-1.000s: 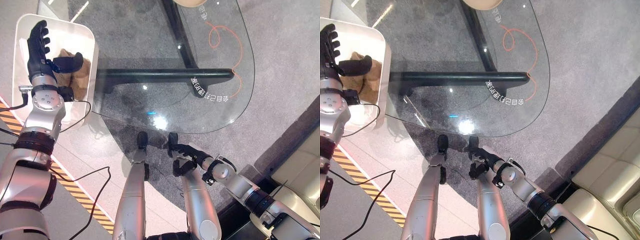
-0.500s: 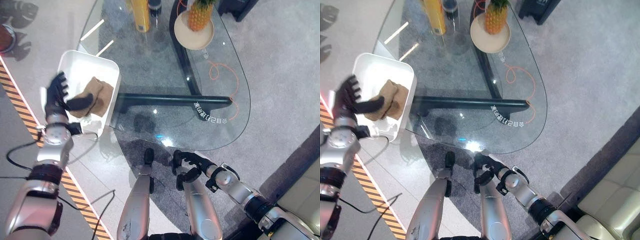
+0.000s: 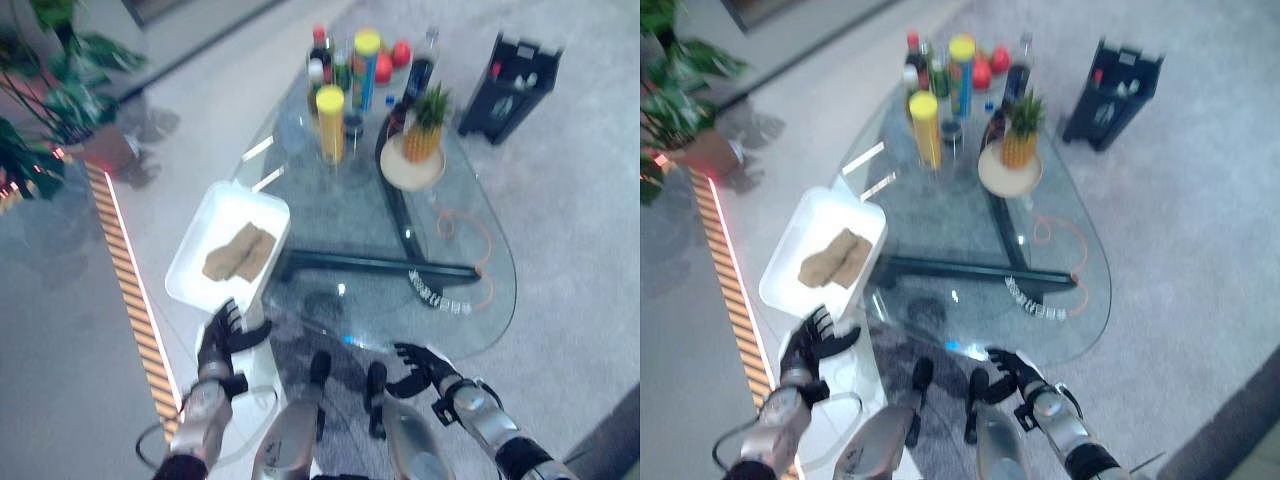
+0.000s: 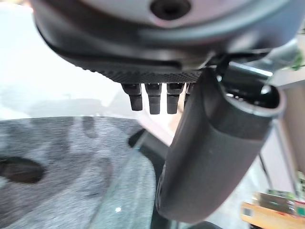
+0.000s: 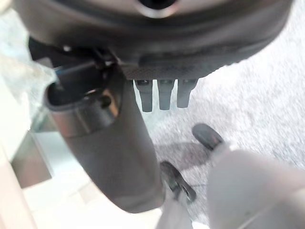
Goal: Wipe the table with a cloth and put it in the basket.
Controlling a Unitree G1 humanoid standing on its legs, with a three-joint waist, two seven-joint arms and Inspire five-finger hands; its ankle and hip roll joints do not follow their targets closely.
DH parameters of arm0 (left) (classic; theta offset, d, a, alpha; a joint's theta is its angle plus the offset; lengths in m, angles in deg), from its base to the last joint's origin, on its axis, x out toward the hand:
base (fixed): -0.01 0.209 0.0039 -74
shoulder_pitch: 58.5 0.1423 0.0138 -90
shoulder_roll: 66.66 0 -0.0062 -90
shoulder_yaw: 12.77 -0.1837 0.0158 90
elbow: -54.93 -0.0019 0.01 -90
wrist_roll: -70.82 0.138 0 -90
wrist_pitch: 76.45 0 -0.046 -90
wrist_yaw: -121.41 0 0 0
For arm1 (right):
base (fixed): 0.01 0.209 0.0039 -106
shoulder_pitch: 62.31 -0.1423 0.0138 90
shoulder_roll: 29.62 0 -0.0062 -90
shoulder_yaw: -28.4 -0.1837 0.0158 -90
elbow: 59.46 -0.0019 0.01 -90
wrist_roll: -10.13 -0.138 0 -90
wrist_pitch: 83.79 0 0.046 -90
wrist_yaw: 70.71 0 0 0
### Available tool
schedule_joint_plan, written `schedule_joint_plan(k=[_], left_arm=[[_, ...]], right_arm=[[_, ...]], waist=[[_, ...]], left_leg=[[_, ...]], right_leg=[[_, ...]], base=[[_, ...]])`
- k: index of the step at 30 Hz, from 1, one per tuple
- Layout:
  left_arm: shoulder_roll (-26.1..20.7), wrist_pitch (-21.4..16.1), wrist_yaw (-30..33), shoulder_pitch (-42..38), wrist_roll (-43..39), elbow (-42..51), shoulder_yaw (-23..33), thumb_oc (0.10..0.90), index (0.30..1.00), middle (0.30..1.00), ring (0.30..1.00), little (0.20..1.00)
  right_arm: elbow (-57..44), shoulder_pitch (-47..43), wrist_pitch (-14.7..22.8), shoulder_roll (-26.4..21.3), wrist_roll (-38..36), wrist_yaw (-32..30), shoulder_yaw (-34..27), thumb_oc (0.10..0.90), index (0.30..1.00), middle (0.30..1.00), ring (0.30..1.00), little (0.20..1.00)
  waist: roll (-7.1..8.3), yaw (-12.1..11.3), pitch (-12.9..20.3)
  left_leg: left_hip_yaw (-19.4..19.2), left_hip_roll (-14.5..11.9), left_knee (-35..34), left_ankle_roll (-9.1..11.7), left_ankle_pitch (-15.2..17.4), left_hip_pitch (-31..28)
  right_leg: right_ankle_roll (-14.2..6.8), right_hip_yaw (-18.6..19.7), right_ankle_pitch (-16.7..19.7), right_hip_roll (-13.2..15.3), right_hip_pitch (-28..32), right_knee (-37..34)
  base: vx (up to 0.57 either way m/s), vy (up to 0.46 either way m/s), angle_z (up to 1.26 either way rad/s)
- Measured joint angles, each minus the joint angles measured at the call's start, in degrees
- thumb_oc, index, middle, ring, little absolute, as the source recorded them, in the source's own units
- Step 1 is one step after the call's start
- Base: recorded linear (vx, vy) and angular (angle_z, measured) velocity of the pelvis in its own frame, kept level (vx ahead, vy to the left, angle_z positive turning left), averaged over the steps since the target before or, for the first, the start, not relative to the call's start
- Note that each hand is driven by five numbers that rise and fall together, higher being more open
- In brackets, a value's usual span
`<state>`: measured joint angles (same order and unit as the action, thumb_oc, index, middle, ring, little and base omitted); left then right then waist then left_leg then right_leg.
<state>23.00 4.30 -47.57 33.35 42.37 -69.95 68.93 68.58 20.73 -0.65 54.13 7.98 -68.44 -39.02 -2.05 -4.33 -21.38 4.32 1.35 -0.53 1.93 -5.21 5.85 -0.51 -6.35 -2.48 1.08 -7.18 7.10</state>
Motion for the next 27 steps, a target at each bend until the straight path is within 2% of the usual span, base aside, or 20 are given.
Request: schedule_joint_plan(k=[4,6,7,8,13,17,27], left_arm=[[0.5,1.8,-4.3,2.0,0.1,-8.7,-0.3,0.8,0.9,0.9,0.9,0.9],[0.9,2.5,-4.6,2.1,0.1,-11.0,-0.3,0.8,0.9,0.9,0.9,0.9],[1.7,3.3,-5.8,2.0,0.1,-16.1,-0.4,0.8,0.9,0.9,0.9,0.9],[2.1,3.8,-6.0,2.2,0.1,-18.2,-0.6,0.8,0.9,0.9,0.9,0.9],[3.7,4.1,-8.4,2.0,0.2,-27.0,-3.6,0.8,0.9,0.9,0.9,0.9],[4.4,4.1,-9.4,0.7,0.2,-33.7,-4.3,0.8,0.9,0.9,0.9,0.9],[4.7,3.8,-11.5,0.8,0.2,-34.8,-4.3,0.8,0.9,0.9,0.9,0.9]], right_arm=[[8.1,0.9,0.6,2.8,-0.8,-0.2,-2.4,0.8,0.9,0.9,0.9,0.9],[11.0,1.3,0.5,4.1,-1.1,-0.2,-3.1,0.8,0.9,0.9,0.9,0.9],[14.2,2.3,0.6,5.5,-3.0,-0.3,-3.6,0.8,0.9,0.9,0.9,0.9],[15.4,3.2,0.7,6.1,-3.7,-0.3,-3.6,0.8,0.9,0.9,0.9,0.9],[23.5,4.6,2.3,8.1,-4.8,-0.4,-3.7,0.8,0.9,0.9,0.9,0.9],[27.8,4.1,3.7,8.8,-5.9,-0.5,-4.8,0.8,0.9,0.9,0.9,0.9],[32.0,4.0,5.1,9.1,-6.8,-1.3,-6.2,0.8,0.9,0.9,0.9,0.9]], waist=[[1.03,0.1,5.5],[1.54,0.1,7.2],[2.09,0.2,10.3],[2.35,0.5,11.5],[2.31,1.6,13.9],[1.49,3.1,15.5],[1.28,3.2,16.7]], left_leg=[[0.7,-0.5,-0.6,0.2,1.2,-3.8],[0.7,-0.6,-0.7,0.5,1.7,-4.8],[0.7,-0.7,-0.8,0.3,2.2,-5.5],[0.7,-0.8,-1.1,0.3,2.3,-6.0],[-0.7,-1.1,-1.8,0.0,2.7,-8.2],[-1.7,-1.1,-2.5,0.0,2.7,-9.6],[-2.3,-1.2,-3.5,-0.3,2.9,-10.9]], right_leg=[[-0.1,-1.0,-0.3,-0.6,5.4,-3.7],[0.0,-1.0,-0.5,-0.8,6.3,-4.4],[0.1,-1.0,-0.8,-0.9,7.0,-4.8],[0.1,-1.0,-0.9,-1.0,7.6,-5.2],[0.2,0.3,-0.5,-1.3,9.6,-6.5],[0.1,0.9,0.0,-1.3,10.9,-7.5],[0.2,2.0,0.9,-1.5,12.2,-9.2]], base=[[0.11,-0.059,0.1],[0.07,-0.036,0.0],[0.07,-0.043,-0.03],[0.08,-0.052,-0.03],[0.04,-0.027,-0.15],[0.04,-0.001,-0.09],[0.03,0.002,-0.05]])
